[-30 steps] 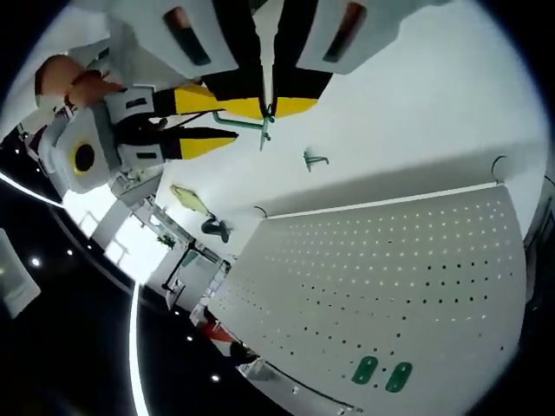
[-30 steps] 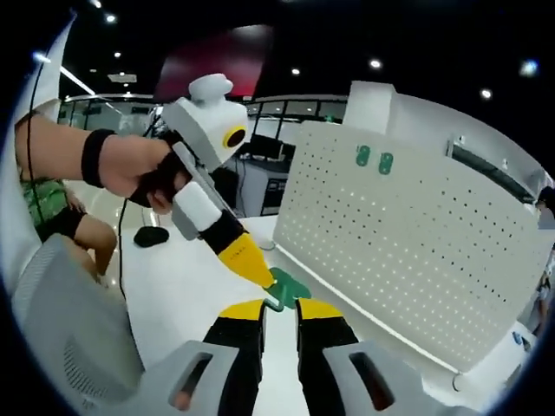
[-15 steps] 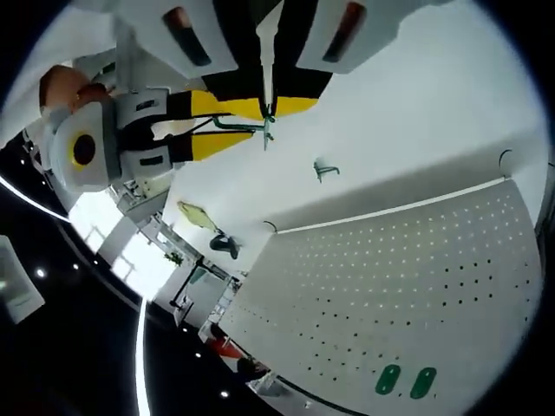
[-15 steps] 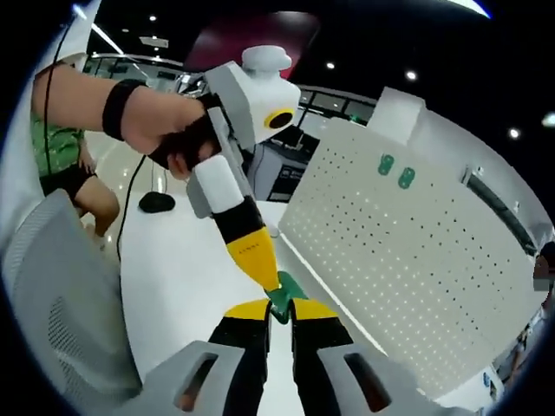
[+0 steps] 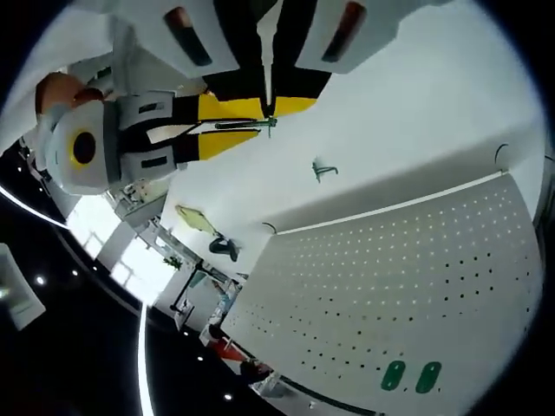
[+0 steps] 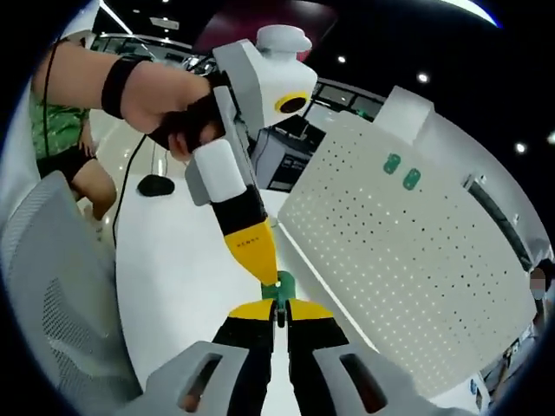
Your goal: Insert the hook assembly into the mounting plate slot until the hook locks in place.
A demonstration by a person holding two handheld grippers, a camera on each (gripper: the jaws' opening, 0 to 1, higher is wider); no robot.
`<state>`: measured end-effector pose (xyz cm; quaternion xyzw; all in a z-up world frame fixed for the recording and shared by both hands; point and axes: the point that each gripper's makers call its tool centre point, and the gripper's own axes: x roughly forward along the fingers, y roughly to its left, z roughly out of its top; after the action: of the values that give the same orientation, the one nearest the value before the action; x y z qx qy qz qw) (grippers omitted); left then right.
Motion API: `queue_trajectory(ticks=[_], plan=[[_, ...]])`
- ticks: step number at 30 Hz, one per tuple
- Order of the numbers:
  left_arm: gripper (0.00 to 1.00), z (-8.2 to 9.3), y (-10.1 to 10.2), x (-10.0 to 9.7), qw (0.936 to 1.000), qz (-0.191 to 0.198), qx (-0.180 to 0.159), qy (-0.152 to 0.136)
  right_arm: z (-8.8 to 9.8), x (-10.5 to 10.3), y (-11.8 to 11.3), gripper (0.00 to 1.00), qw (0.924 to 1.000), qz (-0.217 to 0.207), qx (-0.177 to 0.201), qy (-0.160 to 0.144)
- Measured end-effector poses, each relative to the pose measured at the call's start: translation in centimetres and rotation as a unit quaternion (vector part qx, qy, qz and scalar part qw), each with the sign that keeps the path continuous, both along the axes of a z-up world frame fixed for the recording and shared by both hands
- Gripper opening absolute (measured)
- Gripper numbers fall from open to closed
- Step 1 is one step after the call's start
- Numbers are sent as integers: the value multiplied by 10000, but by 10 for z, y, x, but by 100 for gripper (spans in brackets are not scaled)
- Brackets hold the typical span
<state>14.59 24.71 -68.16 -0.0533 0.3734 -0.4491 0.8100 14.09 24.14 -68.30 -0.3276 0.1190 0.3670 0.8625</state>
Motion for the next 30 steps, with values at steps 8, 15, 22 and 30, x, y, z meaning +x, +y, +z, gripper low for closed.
queue_trajectory(ticks=[8, 15, 22, 30], plan=[[1, 2, 1, -1, 9997, -95, 157, -156, -2, 0, 0, 1, 9997, -155, 43, 156], [2, 14, -1, 4, 9958, -306, 12, -859, 8, 6, -3, 1, 9981, -463, 389, 79], [3, 19, 1, 6, 9924, -321, 4, -1186, 14, 10, -1, 1, 9962, -580, 632, 118], [12, 25, 7, 10, 9894, -135, -132, -1439, 18, 12, 3, 1, 9953, -646, 716, 94]])
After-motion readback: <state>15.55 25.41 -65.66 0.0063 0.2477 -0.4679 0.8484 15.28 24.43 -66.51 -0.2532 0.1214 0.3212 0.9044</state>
